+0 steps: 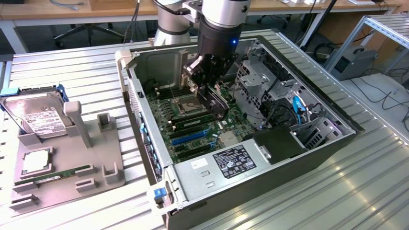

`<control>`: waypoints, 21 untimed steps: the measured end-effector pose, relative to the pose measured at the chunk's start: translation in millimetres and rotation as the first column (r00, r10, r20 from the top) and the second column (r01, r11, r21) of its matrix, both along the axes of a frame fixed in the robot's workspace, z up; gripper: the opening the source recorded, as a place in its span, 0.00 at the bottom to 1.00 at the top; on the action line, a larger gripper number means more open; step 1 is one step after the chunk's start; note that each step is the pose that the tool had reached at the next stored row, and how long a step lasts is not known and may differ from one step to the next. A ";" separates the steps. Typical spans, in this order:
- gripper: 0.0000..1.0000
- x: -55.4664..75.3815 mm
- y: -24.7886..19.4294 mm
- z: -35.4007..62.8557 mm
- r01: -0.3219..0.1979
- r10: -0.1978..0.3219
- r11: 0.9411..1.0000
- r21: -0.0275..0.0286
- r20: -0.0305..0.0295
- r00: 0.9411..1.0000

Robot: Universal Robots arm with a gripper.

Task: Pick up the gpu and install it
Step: 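Insert the gpu into the slot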

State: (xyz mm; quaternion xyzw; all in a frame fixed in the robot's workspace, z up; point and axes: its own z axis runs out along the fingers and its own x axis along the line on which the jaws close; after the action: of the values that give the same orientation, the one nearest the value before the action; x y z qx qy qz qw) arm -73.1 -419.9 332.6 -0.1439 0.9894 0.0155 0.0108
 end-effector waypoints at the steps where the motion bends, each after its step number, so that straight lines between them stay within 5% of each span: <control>1: 0.27 0.0 0.0 0.0 -0.006 0.006 1.000 0.000 0.000 1.000; 21: 0.27 0.0 0.0 0.0 -0.106 0.106 0.994 0.000 0.000 0.994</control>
State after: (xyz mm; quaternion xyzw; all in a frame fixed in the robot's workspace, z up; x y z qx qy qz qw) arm -73.0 -419.9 332.6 -0.1962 0.9804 0.0160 0.0099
